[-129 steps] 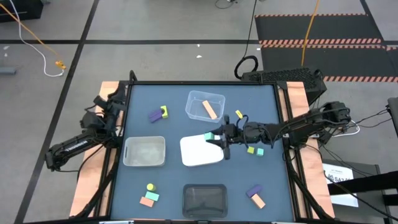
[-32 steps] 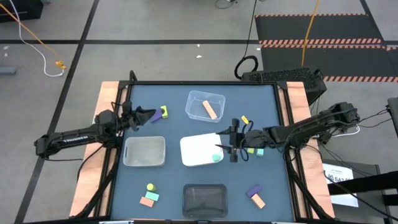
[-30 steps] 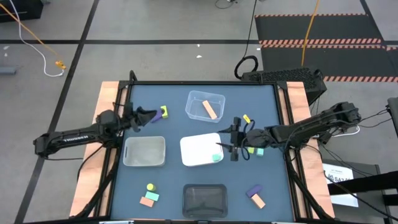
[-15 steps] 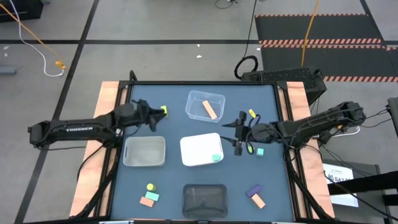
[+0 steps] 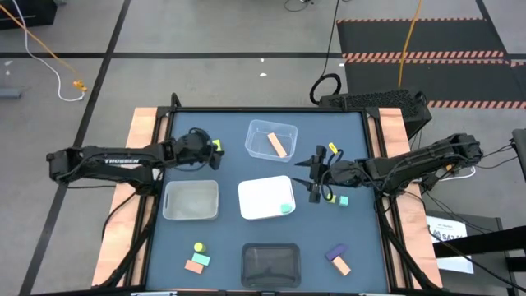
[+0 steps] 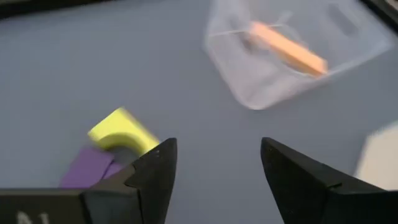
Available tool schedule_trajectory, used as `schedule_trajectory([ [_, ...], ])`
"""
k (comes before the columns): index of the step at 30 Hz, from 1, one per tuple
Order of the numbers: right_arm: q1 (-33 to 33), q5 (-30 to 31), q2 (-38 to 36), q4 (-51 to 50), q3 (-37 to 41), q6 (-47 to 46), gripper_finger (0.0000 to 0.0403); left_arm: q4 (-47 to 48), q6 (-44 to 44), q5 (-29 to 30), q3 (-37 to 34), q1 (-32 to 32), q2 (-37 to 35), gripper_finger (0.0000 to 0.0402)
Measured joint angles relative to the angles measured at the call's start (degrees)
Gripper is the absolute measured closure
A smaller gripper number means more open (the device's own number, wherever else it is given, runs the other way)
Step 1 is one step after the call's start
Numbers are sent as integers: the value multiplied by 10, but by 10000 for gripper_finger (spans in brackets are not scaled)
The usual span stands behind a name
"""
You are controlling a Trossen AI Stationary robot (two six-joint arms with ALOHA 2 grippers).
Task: Sort & place blocks by color
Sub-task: Put the top green block into the gray bin
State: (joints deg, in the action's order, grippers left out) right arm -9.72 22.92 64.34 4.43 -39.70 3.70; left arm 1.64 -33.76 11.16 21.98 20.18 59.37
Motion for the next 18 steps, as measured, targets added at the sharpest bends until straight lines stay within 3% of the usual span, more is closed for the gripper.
schedule_trajectory([
  [9, 0, -2, 0, 0, 0, 0, 188, -6, -41, 9, 0, 28, 73, 186],
  [18, 0, -2, 0, 0, 0, 2, 188, -65, -30, 10, 0, 34, 141, 192],
])
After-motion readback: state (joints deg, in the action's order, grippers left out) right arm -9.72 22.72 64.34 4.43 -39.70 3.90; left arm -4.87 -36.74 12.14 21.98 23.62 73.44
